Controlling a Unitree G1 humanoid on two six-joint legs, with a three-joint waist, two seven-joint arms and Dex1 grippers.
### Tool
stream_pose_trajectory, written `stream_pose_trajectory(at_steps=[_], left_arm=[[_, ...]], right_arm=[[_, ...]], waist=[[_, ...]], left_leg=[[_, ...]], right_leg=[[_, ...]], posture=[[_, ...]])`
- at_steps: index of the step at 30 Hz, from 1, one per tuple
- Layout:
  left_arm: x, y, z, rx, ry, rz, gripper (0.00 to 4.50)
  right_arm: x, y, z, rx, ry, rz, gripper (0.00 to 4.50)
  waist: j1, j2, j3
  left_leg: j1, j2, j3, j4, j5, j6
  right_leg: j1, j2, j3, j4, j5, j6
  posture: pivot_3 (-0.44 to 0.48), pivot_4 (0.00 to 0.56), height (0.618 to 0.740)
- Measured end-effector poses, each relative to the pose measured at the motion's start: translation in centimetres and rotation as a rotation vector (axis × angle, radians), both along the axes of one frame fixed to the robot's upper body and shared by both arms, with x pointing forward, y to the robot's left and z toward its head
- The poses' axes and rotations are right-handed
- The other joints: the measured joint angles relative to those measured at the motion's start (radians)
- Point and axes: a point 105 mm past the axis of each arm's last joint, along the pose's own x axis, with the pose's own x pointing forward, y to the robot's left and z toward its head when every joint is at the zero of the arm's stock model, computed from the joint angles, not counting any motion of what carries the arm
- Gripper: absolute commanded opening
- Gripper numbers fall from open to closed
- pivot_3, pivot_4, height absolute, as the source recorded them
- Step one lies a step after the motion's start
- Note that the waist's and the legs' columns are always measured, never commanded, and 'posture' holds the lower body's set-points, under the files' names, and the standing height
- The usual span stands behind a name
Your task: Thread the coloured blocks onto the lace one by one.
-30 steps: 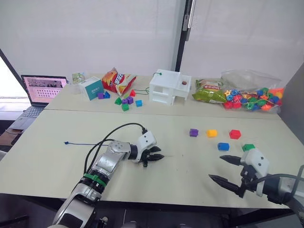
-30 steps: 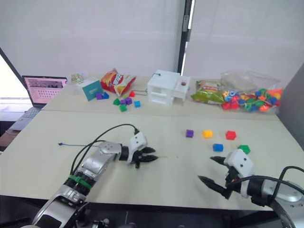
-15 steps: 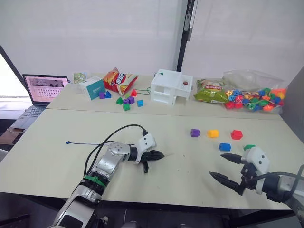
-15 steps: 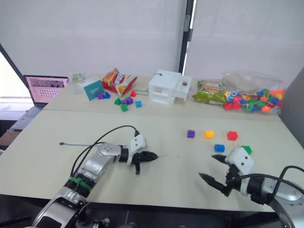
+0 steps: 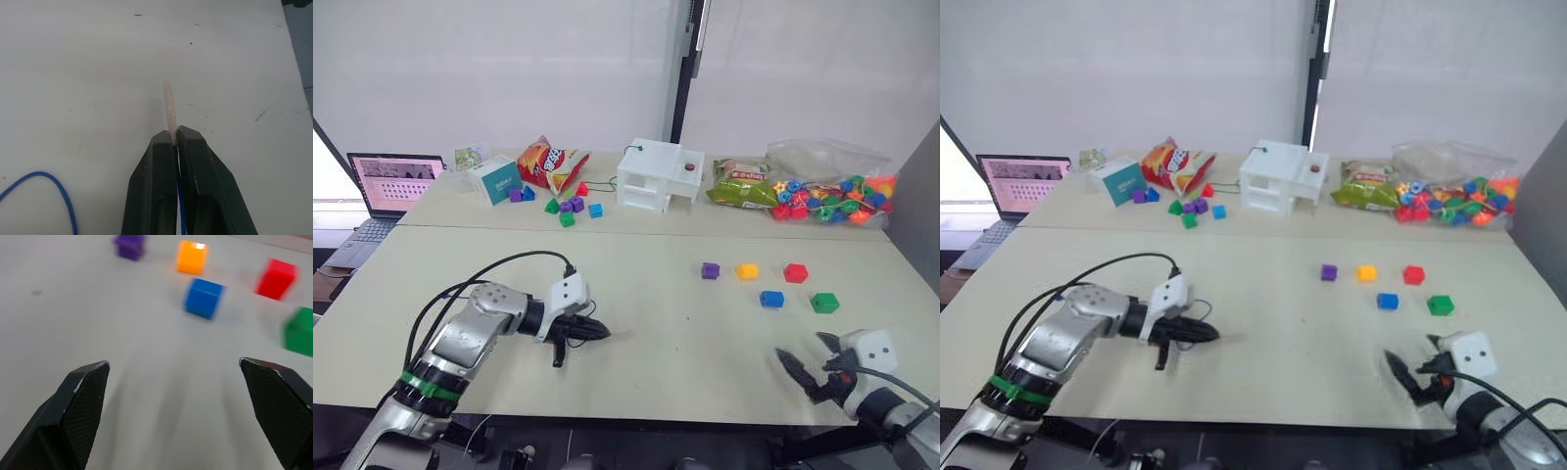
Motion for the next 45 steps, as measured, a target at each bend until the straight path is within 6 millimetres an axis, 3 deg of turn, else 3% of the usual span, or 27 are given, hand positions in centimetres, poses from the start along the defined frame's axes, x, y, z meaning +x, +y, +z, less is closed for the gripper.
stream_pose_trajectory(at_steps=[3, 8, 18, 22, 28, 32, 36, 38, 42, 45], left_arm=[[-0.3, -0.4, 0.7, -0.024, -0.018, -0.002, 0.02], [-0.7, -0.6, 0.2, -0.053, 0.002, 0.02, 0.02], [-1.1, -0.9, -0.2, -0.06, -0.007, 0.037, 0.02], [-0.9, -0.9, -0.2, -0.062, -0.014, 0.051, 0.0], [-1.0, -0.8, -0.4, -0.06, -0.011, 0.059, 0.0], [-1.0, -0.7, -0.4, -0.055, -0.012, 0.063, 0.0], [-1.3, -0.7, -0.4, -0.054, -0.013, 0.059, 0.0], [-1.3, -0.5, -0.4, -0.048, -0.013, 0.065, 0.0], [-1.2, 0.1, -0.3, -0.039, -0.016, 0.079, 0.0], [-1.1, 0.1, -0.4, -0.04, -0.014, 0.079, 0.0]], right_arm=[[1.2, -2.2, -0.3, -0.027, -0.032, -0.176, 4.5], [4.3, -3.6, 0.1, -0.028, -0.089, -0.301, 4.5], [9.2, -4.4, 0.5, -0.014, -0.084, -0.272, 4.5], [9.9, -4.5, -0.6, -0.001, -0.039, -0.252, 3.38], [10.1, -4.3, -0.9, 0.033, -0.04, -0.227, 1.28], [9.9, -3.9, -0.5, 0.07, -0.066, -0.218, 1.16], [8.9, -2.8, 1.1, 0.096, -0.142, -0.189, 1.16], [7.1, -1.3, 3.0, 0.09, -0.192, -0.131, 1.16], [3.6, 4.7, 7.5, 0.137, -0.292, 0.098, 1.16], [1.3, 9.6, 8.2, 0.181, -0.256, 0.293, 1.16]], waist=[[-0.002, 0.001, 0.001], [-0.013, 0.003, 0.001], [-0.015, 0.004, 0.002], [-0.016, 0.004, 0.002], [-0.019, 0.004, 0.002], [-0.019, 0.004, 0.002], [-0.018, 0.005, 0.002], [-0.013, 0.007, 0.002], [-0.014, 0.008, 0.003], [-0.014, 0.007, 0.003]], left_leg=[[0.0, 0.0, 0.0, 0.0, 0.001, -0.001], [0.002, -0.001, 0.001, -0.002, 0.001, 0.0], [0.002, -0.001, 0.001, -0.002, 0.0, 0.0], [0.001, -0.001, 0.001, -0.002, 0.0, 0.0], [0.001, -0.001, 0.001, -0.002, 0.0, 0.0], [0.001, -0.001, 0.001, -0.002, 0.0, 0.0], [0.001, -0.001, 0.001, -0.002, 0.0, 0.0], [0.0, 0.0, 0.0, -0.002, 0.0, 0.0], [0.0, 0.0, 0.0, -0.002, 0.0, 0.0], [0.002, 0.001, -0.001, -0.001, 0.0, 0.0]], right_leg=[[0.0, 0.0, 0.0, 0.0, 0.0, 0.0], [-0.001, 0.002, 0.001, 0.002, 0.0, 0.0], [0.0, 0.004, 0.0, 0.002, 0.0, 0.0], [0.0, 0.004, 0.001, 0.002, 0.0, 0.0], [0.0, 0.004, 0.001, 0.002, 0.0, 0.0], [0.0, 0.004, 0.001, 0.002, 0.0, 0.0], [-0.001, 0.004, 0.001, 0.002, 0.0, 0.0], [-0.002, 0.003, 0.0, 0.002, 0.0, 0.0], [-0.001, 0.004, 0.001, 0.002, 0.0, 0.0], [0.001, 0.005, 0.0, 0.002, 0.0, 0.0]], posture=[[0.0, 0.15, 0.74], [0.0, 0.15, 0.74], [0.0, 0.15, 0.74], [0.0, 0.15, 0.74], [0.0, 0.15, 0.74], [0.0, 0.15, 0.74], [0.0, 0.15, 0.74], [0.0, 0.15, 0.74], [0.0, 0.15, 0.74], [0.0, 0.15, 0.74]])
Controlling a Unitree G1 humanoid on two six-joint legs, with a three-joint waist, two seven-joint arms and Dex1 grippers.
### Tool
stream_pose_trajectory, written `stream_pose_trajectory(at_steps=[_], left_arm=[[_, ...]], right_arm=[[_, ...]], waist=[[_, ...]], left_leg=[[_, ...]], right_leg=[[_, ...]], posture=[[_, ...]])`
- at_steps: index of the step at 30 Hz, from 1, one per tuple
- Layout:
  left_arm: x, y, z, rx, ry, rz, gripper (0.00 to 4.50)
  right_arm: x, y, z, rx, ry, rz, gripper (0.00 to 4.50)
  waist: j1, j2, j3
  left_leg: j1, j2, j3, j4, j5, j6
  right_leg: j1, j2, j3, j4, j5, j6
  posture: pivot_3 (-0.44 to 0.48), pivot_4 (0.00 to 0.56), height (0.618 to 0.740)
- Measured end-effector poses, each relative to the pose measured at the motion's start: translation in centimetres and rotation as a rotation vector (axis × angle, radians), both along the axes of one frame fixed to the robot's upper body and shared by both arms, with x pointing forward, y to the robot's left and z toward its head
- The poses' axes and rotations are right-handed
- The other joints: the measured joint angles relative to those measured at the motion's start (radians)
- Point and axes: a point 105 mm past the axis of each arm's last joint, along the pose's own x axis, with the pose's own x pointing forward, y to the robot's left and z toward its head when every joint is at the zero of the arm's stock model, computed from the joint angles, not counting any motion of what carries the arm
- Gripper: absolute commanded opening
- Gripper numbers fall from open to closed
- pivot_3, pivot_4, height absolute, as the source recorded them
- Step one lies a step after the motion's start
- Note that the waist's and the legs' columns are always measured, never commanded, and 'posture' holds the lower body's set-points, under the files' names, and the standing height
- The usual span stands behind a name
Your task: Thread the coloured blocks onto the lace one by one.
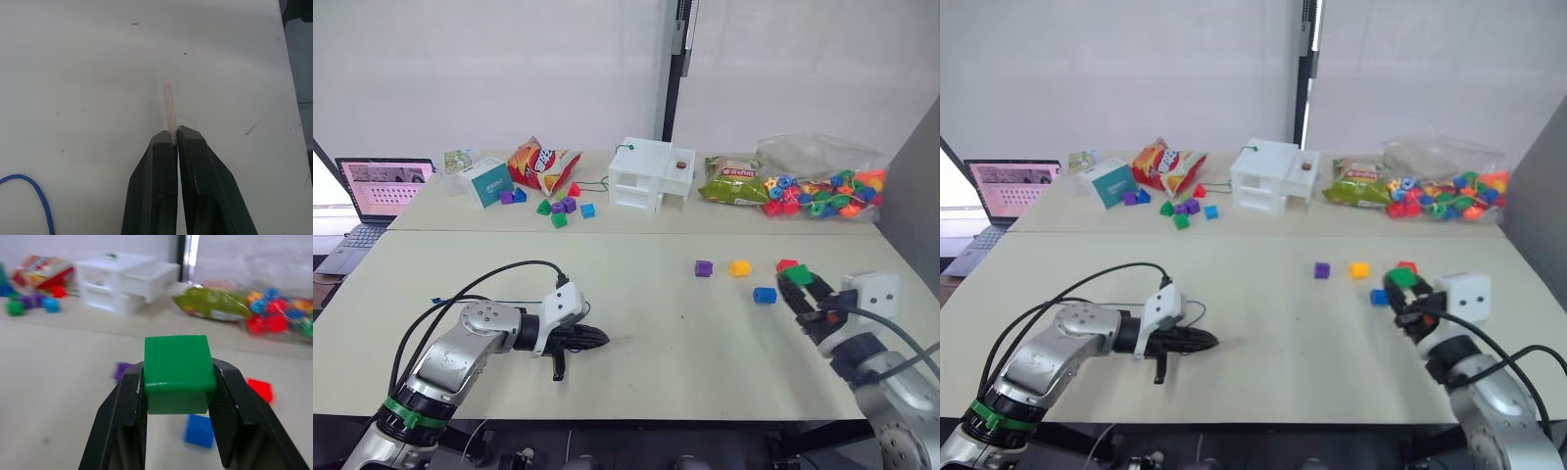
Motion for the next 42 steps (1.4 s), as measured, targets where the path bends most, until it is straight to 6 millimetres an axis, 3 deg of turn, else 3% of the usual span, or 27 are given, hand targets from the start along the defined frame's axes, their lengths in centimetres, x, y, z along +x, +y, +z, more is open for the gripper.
stream_pose_trajectory(at_steps=[3, 5, 11, 16, 19, 21, 24, 28, 31, 36, 38, 42], left_arm=[[0.1, 0.1, 0.0, 0.0, 0.004, 0.002, 0.0], [0.3, 0.0, 0.1, 0.0, 0.001, 0.0, 0.0], [0.3, -0.1, 0.4, -0.001, 0.0, -0.012, 0.0], [0.3, 0.0, 0.4, 0.002, -0.001, -0.013, 0.0], [0.2, 0.0, 0.5, 0.007, -0.003, -0.014, 0.0], [0.1, 0.0, 0.6, 0.008, -0.005, -0.017, 0.0], [-0.2, 0.1, 0.4, 0.01, 0.009, -0.013, 0.0], [-0.6, 0.0, 0.3, 0.004, 0.016, -0.01, 0.0], [-0.7, -0.1, 0.4, 0.0, 0.016, -0.008, 0.0], [-0.9, 0.2, 0.5, 0.008, 0.006, 0.006, 0.0], [-1.1, 0.4, 0.5, 0.016, 0.003, 0.006, 0.0], [-1.2, 0.2, 0.7, 0.015, -0.004, -0.001, 0.0]], right_arm=[[-2.0, 5.4, -2.7, -0.011, 0.154, 0.199, 1.16], [-2.1, 7.2, -4.3, -0.028, 0.218, 0.234, 1.16], [0.1, 8.2, -9.4, -0.111, 0.34, 0.137, 1.16], [0.9, 9.2, -10.3, -0.114, 0.315, 0.123, 1.16], [1.0, 9.4, -10.4, -0.102, 0.307, 0.121, 1.16], [1.0, 9.3, -10.2, -0.103, 0.299, 0.124, 2.2], [0.6, 8.4, -10.4, -0.107, 0.321, 0.148, 3.26], [0.6, 7.8, -7.5, -0.15, 0.252, 0.246, 4.47], [0.7, 7.8, -5.7, -0.181, 0.212, 0.338, 4.47], [1.0, 8.0, -3.8, -0.373, 0.217, 0.691, 4.47], [1.3, 8.4, -3.6, -0.489, 0.237, 0.895, 4.47], [2.8, 8.7, -4.1, -0.635, 0.22, 1.087, 4.47]], waist=[[0.0, 0.0, 0.0], [0.0, -0.001, 0.0], [0.003, -0.001, 0.0], [-0.002, -0.003, 0.0], [-0.009, -0.003, 0.0], [-0.011, -0.003, 0.0], [-0.011, -0.003, 0.0], [-0.01, -0.003, 0.0], [-0.008, -0.003, 0.001], [-0.012, -0.003, 0.002], [-0.014, -0.003, 0.002], [-0.01, -0.004, 0.002]], left_leg=[[0.0, 0.0, 0.001, 0.001, 0.0, 0.0], [-0.001, -0.001, 0.001, 0.001, 0.0, 0.0], [-0.001, -0.001, 0.001, 0.001, 0.0, 0.0], [0.001, 0.0, 0.001, 0.001, 0.0, 0.0], [0.003, 0.002, 0.001, 0.001, 0.001, -0.001], [0.002, 0.002, 0.001, 0.001, 0.001, -0.001], [0.001, 0.001, 0.001, 0.001, 0.0, -0.001], [0.001, 0.001, 0.001, 0.001, 0.0, -0.001], [0.001, 0.002, 0.001, 0.001, 0.0, -0.001], [0.001, 0.002, 0.002, 0.001, 0.0, -0.001], [0.002, 0.003, 0.002, 0.001, 0.0, -0.001], [0.001, 0.003, 0.002, 0.001, 0.0, -0.001]], right_leg=[[0.0, 0.0, 0.0, 0.0, 0.0, 0.0], [-0.001, 0.0, 0.0, 0.0, 0.0, 0.0], [-0.002, 0.002, 0.0, 0.0, 0.0, 0.0], [0.0, 0.003, 0.0, 0.0, 0.0, -0.001], [0.001, 0.005, 0.0, 0.0, 0.0, -0.001], [0.0, 0.005, 0.0, 0.001, 0.0, -0.001], [-0.001, 0.004, 0.0, 0.001, 0.0, -0.001], [-0.001, 0.004, 0.0, 0.001, 0.0, -0.001], [0.0, 0.005, 0.0, 0.001, 0.0, -0.001], [0.0, 0.005, 0.0, -0.001, 0.0, -0.001], [0.0, 0.006, 0.0, -0.001, 0.0, -0.002], [0.0, 0.006, 0.0, 0.0, 0.0, -0.002]], posture=[[0.0, 0.15, 0.74], [0.0, 0.15, 0.74], [0.0, 0.15, 0.74], [0.0, 0.15, 0.74], [0.0, 0.15, 0.74], [0.0, 0.15, 0.74], [0.0, 0.15, 0.74], [0.0, 0.15, 0.74], [0.0, 0.15, 0.74], [0.0, 0.15, 0.74], [0.0, 0.15, 0.74], [0.0, 0.15, 0.74]])
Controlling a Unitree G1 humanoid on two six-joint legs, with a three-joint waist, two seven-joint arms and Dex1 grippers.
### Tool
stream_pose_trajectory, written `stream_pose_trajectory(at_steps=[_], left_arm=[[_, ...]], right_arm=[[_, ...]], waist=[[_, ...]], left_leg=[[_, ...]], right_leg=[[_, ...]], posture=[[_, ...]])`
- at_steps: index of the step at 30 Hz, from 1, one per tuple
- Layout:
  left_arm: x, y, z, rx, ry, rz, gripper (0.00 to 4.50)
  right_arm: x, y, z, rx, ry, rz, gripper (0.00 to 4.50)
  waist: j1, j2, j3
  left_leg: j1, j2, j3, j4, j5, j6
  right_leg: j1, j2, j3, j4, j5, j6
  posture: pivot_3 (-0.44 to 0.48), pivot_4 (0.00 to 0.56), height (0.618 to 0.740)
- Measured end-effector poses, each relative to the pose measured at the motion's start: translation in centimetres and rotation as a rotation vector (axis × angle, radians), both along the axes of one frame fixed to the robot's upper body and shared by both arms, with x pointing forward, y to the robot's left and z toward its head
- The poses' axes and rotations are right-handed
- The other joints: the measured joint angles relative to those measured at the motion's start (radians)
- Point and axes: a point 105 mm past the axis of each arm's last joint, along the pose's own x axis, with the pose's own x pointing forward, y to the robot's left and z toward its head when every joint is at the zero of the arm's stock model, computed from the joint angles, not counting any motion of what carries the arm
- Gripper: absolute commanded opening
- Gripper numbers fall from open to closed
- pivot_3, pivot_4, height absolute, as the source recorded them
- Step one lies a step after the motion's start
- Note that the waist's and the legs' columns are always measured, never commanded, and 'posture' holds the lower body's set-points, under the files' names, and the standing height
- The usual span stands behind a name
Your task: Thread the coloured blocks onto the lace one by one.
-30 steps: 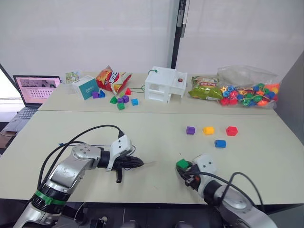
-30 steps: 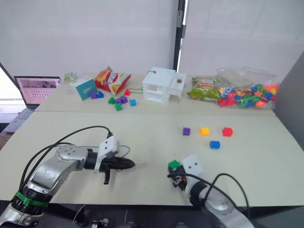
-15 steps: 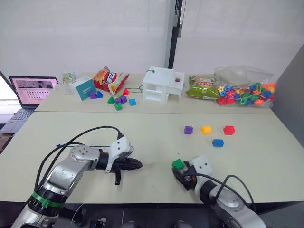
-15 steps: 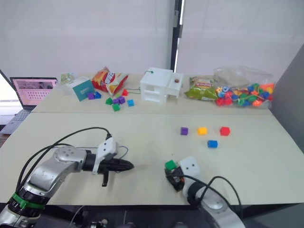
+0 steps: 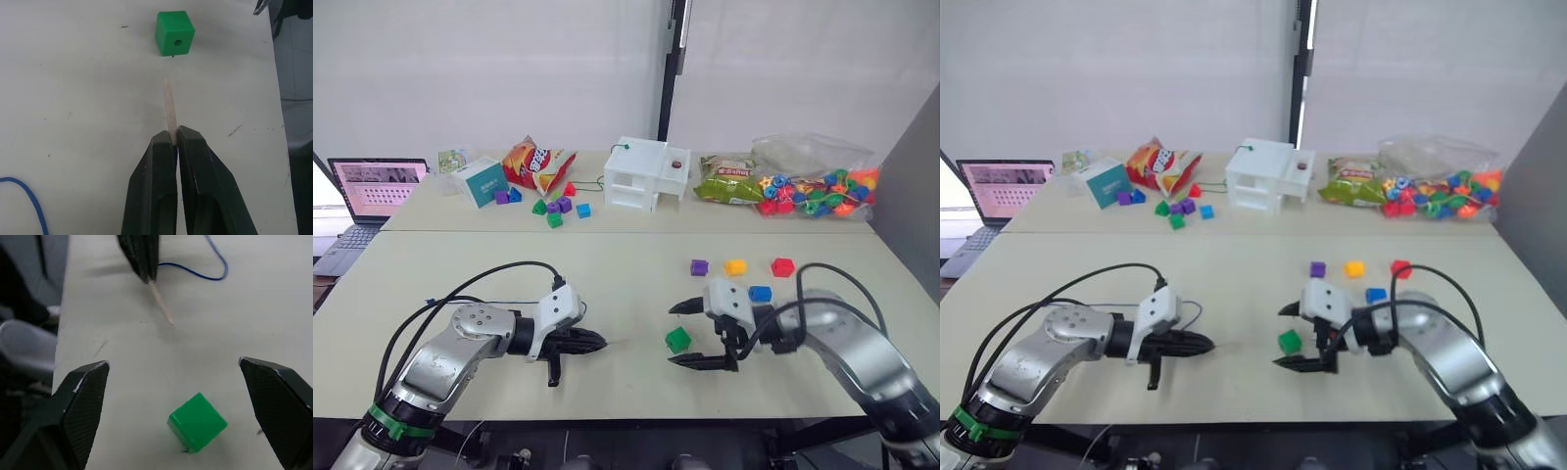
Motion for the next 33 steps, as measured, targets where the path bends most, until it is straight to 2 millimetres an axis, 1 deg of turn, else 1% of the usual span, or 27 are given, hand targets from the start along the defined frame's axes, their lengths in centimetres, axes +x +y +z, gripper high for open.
stream_pose_trajectory(at_steps=[4, 8, 11, 15, 18, 19, 23, 28, 33], left_arm=[[-0.5, -0.3, 0.1, -0.005, 0.007, -0.007, 0.0], [-0.9, -0.6, 0.1, -0.013, 0.017, -0.011, 0.0], [-1.2, -0.7, 0.0, -0.018, 0.021, -0.01, 0.0], [-1.2, -0.9, 0.1, -0.013, 0.015, -0.002, 0.0], [-1.4, -1.2, -0.3, 0.003, 0.021, -0.005, 0.0], [-1.4, -1.3, -0.5, 0.011, 0.027, 0.0, 0.0], [-1.1, -2.2, -0.8, 0.049, 0.003, -0.004, 0.0], [-0.6, -4.3, -0.5, 0.063, -0.044, -0.027, 0.0], [-0.3, -4.7, -0.7, 0.098, -0.059, -0.039, 0.0]], right_arm=[[1.7, -0.9, -2.2, -0.116, -0.017, 0.111, 4.47], [2.7, -1.2, -2.8, -0.145, -0.03, 0.176, 4.47], [3.0, -2.0, -3.5, -0.167, -0.036, 0.2, 3.67], [2.9, -1.8, -4.1, -0.15, -0.033, 0.208, 2.31], [2.6, -2.1, -4.5, -0.121, -0.03, 0.173, 1.27], [2.5, -2.1, -4.6, -0.11, -0.031, 0.159, 1.19], [1.4, -1.5, -4.8, -0.063, -0.012, 0.089, 1.19], [-0.1, 0.2, -5.1, -0.03, 0.047, -0.028, 1.19], [-0.6, 0.6, -5.1, -0.022, 0.056, -0.101, 1.19]], waist=[[0.006, 0.0, 0.0], [0.006, 0.0, 0.0], [0.008, 0.0, 0.0], [0.007, 0.0, 0.0], [0.012, 0.0, 0.0], [0.012, 0.0, 0.0], [0.015, 0.0, 0.0], [0.022, 0.0, 0.0], [0.021, 0.0, 0.0]], left_leg=[[-0.003, -0.001, 0.001, 0.001, 0.0, 0.0], [-0.003, -0.001, 0.0, 0.001, 0.0, 0.0], [-0.003, -0.001, 0.0, 0.001, 0.0, 0.0], [-0.003, -0.001, -0.001, 0.0, 0.0, -0.001], [-0.003, -0.002, -0.001, 0.0, 0.0, -0.001], [-0.003, -0.002, -0.001, 0.0, 0.0, -0.001], [-0.004, -0.002, -0.002, 0.0, 0.0, -0.001], [-0.004, -0.002, -0.002, 0.0, 0.0, -0.002], [-0.003, -0.002, -0.002, 0.0, 0.0, -0.001]], right_leg=[[-0.002, -0.002, 0.0, -0.001, 0.001, 0.001], [-0.002, -0.002, 0.0, -0.001, 0.001, 0.001], [-0.002, -0.003, 0.0, 0.0, 0.001, 0.001], [-0.003, -0.003, 0.0, 0.0, 0.001, 0.0], [-0.002, -0.004, 0.0, 0.0, 0.001, 0.0], [-0.003, -0.005, 0.0, 0.0, 0.001, 0.0], [-0.003, -0.005, 0.0, 0.001, 0.001, 0.0], [-0.003, -0.004, 0.001, 0.001, 0.001, 0.0], [-0.003, -0.003, 0.0, 0.001, 0.001, 0.0]], posture=[[0.0, 0.15, 0.74], [0.0, 0.15, 0.74], [0.0, 0.15, 0.74], [0.0, 0.15, 0.74], [0.0, 0.15, 0.74], [0.0, 0.15, 0.74], [0.0, 0.15, 0.74], [0.0, 0.15, 0.74], [0.0, 0.15, 0.74]])
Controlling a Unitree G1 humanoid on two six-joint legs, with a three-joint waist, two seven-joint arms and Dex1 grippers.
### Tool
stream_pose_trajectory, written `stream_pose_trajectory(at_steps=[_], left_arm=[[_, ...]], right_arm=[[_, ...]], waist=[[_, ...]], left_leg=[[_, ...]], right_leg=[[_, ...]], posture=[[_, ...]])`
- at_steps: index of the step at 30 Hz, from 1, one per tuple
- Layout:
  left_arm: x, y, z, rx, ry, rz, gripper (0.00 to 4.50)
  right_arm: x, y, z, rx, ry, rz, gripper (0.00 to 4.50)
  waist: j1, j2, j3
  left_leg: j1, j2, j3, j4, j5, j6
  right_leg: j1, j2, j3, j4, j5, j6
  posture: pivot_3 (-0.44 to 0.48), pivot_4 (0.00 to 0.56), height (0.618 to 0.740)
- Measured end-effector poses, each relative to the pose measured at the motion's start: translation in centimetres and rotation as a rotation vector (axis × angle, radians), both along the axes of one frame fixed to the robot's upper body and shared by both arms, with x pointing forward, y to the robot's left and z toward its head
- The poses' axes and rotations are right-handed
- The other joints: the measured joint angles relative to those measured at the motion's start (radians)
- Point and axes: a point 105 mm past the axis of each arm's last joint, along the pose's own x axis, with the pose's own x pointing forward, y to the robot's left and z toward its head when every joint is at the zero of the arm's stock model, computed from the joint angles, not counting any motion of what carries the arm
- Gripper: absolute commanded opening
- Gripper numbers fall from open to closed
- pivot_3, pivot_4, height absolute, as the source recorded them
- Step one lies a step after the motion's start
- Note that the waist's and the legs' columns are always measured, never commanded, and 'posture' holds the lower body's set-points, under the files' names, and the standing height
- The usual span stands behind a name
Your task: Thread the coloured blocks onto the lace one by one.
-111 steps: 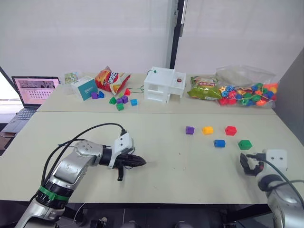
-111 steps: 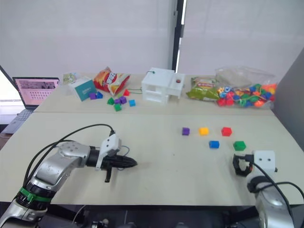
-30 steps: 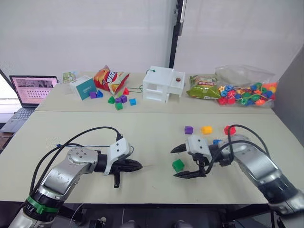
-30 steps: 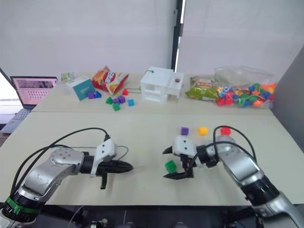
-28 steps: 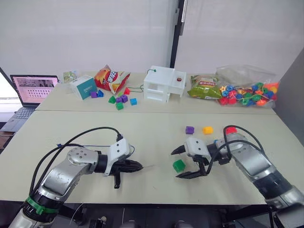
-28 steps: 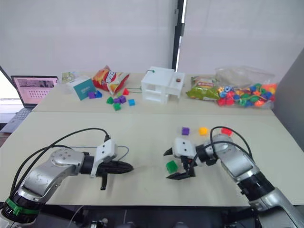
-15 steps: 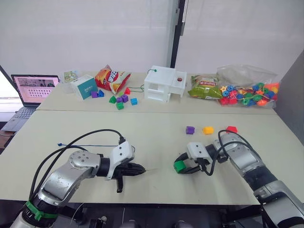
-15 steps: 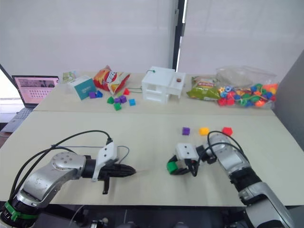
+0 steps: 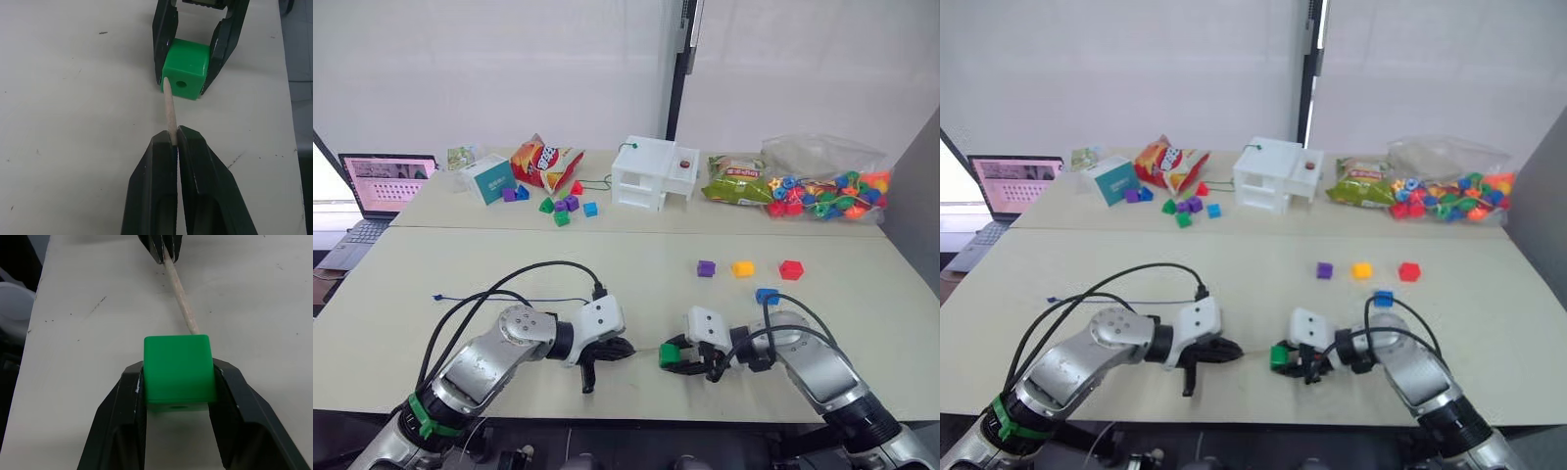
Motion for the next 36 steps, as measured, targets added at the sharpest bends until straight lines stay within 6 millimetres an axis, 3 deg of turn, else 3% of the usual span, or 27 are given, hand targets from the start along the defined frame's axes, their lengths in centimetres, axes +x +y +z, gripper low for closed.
stream_pose_trajectory(at_steps=[23, 36], left_arm=[[0.3, -0.4, -1.1, 0.067, 0.038, -0.058, 0.0], [0.9, -1.5, 0.0, 0.036, -0.005, -0.112, 0.0]], right_arm=[[-0.2, 0.0, 0.1, -0.018, -0.001, -0.041, 1.19], [-0.4, -0.1, 0.0, -0.024, 0.004, -0.065, 1.19]], waist=[[0.0, 0.0, 0.0], [0.003, 0.0, 0.0]], left_leg=[[0.001, 0.0, 0.001, 0.001, 0.0, 0.0], [0.002, 0.0, 0.0, 0.002, 0.0, 0.0]], right_leg=[[0.002, 0.002, -0.001, 0.0, 0.0, 0.0], [0.004, 0.002, -0.001, 0.0, 0.0, 0.0]], posture=[[0.0, 0.15, 0.74], [0.0, 0.15, 0.74]])
